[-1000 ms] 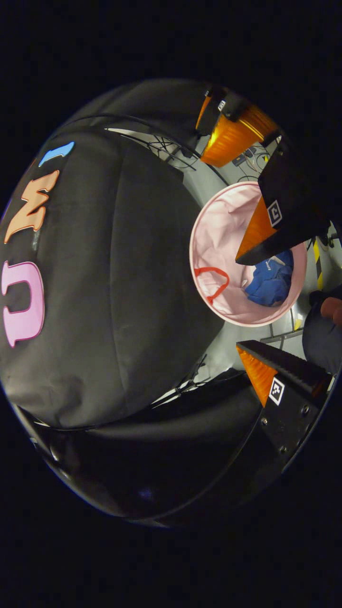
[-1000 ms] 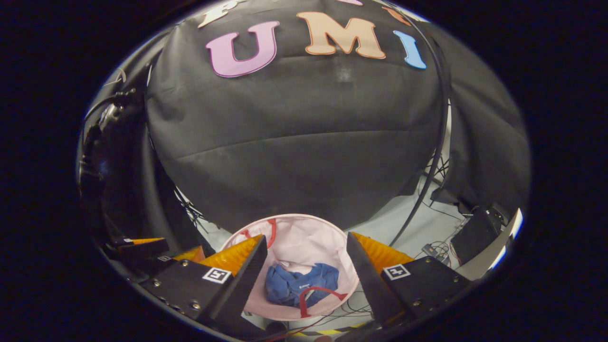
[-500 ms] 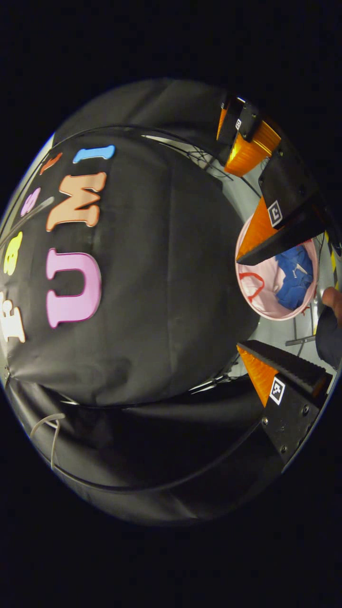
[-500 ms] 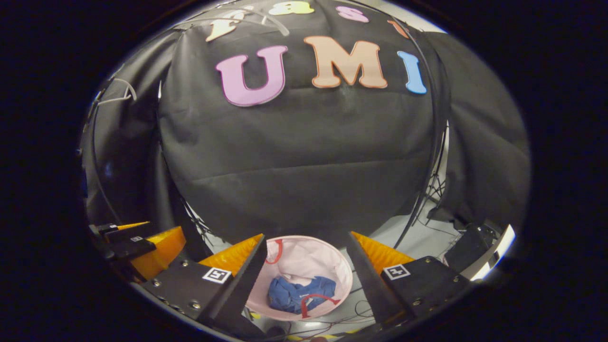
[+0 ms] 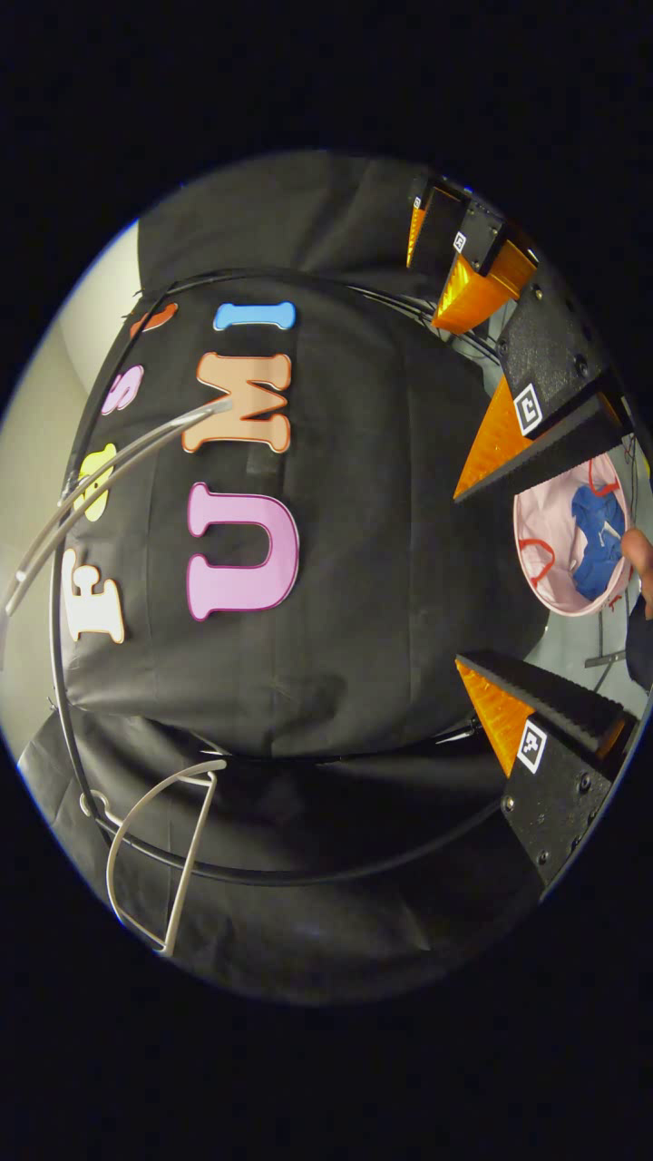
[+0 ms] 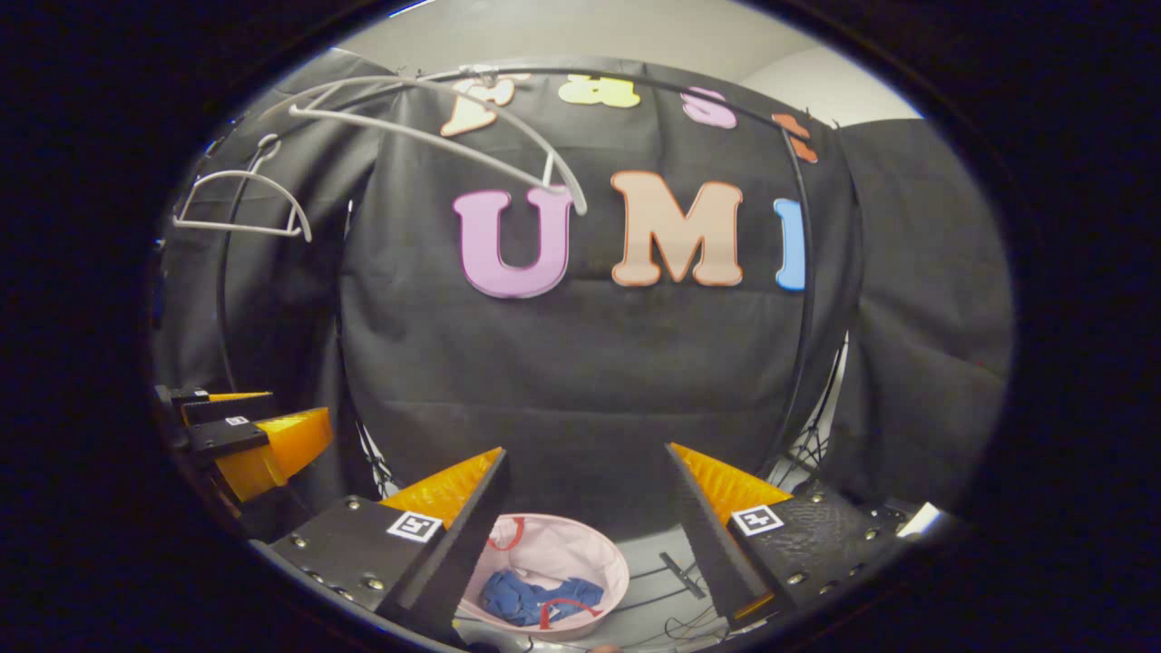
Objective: Grasp the clothes on the hanger with both hands and then place them into the laundry hamper below.
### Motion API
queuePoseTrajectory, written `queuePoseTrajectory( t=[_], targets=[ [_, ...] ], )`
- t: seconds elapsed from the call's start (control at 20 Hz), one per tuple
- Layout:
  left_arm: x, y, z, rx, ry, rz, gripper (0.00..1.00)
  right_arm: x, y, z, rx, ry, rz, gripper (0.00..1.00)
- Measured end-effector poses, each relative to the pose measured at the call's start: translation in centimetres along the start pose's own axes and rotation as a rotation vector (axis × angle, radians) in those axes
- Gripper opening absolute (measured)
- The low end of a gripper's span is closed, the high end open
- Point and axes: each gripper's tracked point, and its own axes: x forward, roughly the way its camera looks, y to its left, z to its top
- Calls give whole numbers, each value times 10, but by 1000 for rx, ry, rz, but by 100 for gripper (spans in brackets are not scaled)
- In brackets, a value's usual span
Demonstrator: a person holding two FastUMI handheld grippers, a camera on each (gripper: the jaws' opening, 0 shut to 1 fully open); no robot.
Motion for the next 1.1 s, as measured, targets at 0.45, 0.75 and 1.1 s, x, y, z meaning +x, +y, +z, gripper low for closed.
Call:
queuePoseTrajectory(
  t=[0.45, 0.75, 1.1],
  targets=[
    [-38, -8, 96, -55, -221, -19, 95, -37, -15, 68, -9, -153, 16, 100],
    [-57, -10, 139, -47, -310, -23, 94, -52, -36, 118, 22, -260, 16, 100],
    [-81, -10, 168, -29, -324, 10, 95, -79, -43, 156, 22, -331, 59, 95]
  ],
)
